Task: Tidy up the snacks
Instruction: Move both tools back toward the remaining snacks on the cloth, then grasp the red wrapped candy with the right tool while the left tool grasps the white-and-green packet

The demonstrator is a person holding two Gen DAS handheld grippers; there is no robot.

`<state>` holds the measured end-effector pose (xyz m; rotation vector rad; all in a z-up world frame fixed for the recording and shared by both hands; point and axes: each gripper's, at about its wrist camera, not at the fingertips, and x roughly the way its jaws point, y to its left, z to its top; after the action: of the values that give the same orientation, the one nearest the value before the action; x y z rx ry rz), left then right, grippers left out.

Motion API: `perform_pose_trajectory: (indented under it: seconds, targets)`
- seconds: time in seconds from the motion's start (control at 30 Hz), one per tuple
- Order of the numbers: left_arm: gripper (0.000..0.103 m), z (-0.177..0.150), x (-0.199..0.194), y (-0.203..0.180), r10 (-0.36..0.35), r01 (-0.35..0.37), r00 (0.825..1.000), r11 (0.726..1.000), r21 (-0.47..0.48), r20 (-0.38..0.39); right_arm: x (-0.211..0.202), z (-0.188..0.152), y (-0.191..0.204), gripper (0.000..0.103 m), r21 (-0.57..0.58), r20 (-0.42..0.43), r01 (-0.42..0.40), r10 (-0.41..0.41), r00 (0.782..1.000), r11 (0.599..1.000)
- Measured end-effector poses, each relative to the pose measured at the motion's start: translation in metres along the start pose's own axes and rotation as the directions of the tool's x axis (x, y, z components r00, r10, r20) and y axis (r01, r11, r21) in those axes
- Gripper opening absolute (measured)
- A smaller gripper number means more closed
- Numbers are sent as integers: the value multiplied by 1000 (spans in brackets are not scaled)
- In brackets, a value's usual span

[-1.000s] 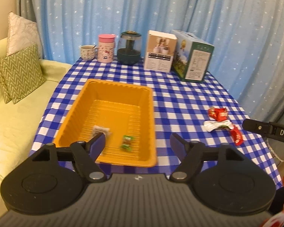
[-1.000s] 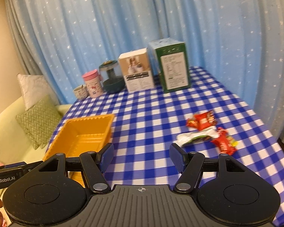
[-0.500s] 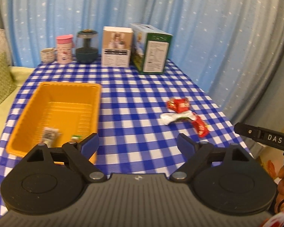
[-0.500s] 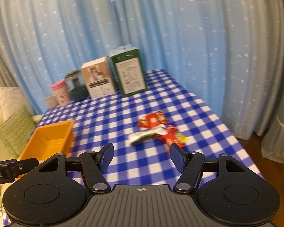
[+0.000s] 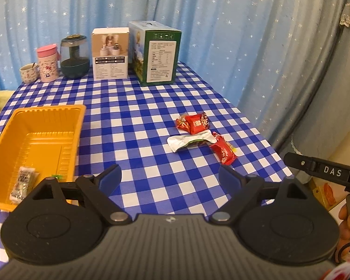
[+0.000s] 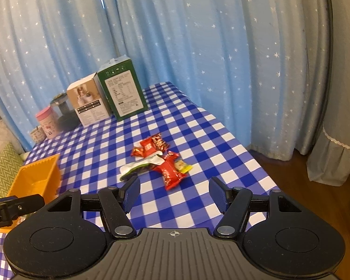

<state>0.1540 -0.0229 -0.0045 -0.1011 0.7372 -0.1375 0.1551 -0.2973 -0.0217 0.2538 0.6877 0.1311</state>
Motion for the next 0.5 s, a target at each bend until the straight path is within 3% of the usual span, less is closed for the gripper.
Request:
perform_pose_trajectory:
  seconds: [0.5]
  targets:
    - [89,16,58,-6,0,3,1000,995,102,-24,49,4,-6,65,-39,-38,-30,28,999,999]
